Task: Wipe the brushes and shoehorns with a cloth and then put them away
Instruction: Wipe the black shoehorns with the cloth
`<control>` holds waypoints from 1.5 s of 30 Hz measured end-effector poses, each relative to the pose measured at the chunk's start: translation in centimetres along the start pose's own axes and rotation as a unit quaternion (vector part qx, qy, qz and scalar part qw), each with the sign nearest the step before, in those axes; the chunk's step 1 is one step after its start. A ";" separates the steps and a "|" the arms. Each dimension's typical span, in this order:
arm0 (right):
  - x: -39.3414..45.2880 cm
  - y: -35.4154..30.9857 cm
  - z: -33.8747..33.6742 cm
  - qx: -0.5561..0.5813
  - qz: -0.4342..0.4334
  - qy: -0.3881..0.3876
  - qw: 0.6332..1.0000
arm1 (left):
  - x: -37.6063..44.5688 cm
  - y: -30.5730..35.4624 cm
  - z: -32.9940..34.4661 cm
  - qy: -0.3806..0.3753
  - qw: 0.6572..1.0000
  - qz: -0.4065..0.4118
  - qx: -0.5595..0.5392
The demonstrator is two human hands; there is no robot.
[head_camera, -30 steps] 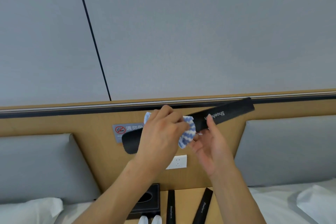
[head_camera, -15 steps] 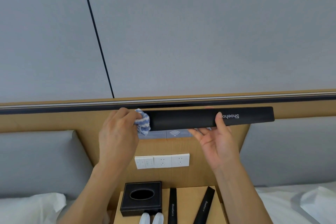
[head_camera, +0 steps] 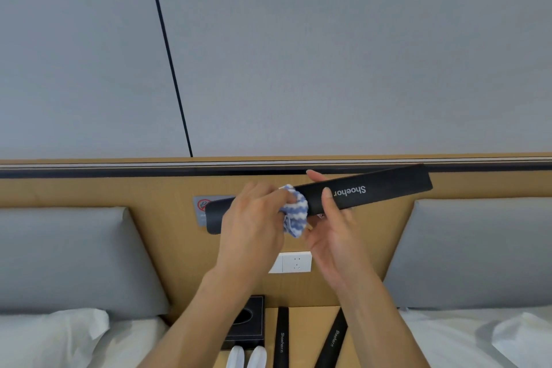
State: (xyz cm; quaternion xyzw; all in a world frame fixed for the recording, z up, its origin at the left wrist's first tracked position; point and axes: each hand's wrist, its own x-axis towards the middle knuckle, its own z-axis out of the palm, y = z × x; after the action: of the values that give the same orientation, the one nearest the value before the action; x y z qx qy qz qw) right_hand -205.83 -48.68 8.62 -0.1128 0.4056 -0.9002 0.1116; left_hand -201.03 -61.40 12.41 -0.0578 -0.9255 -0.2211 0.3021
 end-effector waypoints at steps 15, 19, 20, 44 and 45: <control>-1.2 -1.1 -2.6 -0.119 -0.095 -0.024 0.988 | -0.4 -0.4 -0.7 0.017 0.998 0.014 -0.061; -1.2 0.1 -2.3 -0.134 -0.071 0.048 0.987 | -0.7 -0.1 -0.7 0.050 0.998 0.018 -0.044; -1.3 0.4 -2.2 -0.130 -0.065 0.052 0.988 | -0.8 0.0 -0.7 0.059 0.997 0.021 -0.038; -2.2 -0.8 -2.5 0.077 -0.028 0.102 0.991 | -1.2 -1.7 0.0 0.070 0.991 0.101 0.055; -2.2 -1.1 -2.8 0.080 -0.030 0.106 0.991 | -1.3 -2.6 -0.2 0.069 0.991 0.096 0.055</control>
State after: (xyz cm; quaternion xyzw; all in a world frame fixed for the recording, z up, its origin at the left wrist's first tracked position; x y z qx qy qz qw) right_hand -204.69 -45.38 7.36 -0.0200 0.3378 -0.9397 0.0497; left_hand -200.50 -63.76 10.83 -0.1139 -0.9034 -0.1434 0.3878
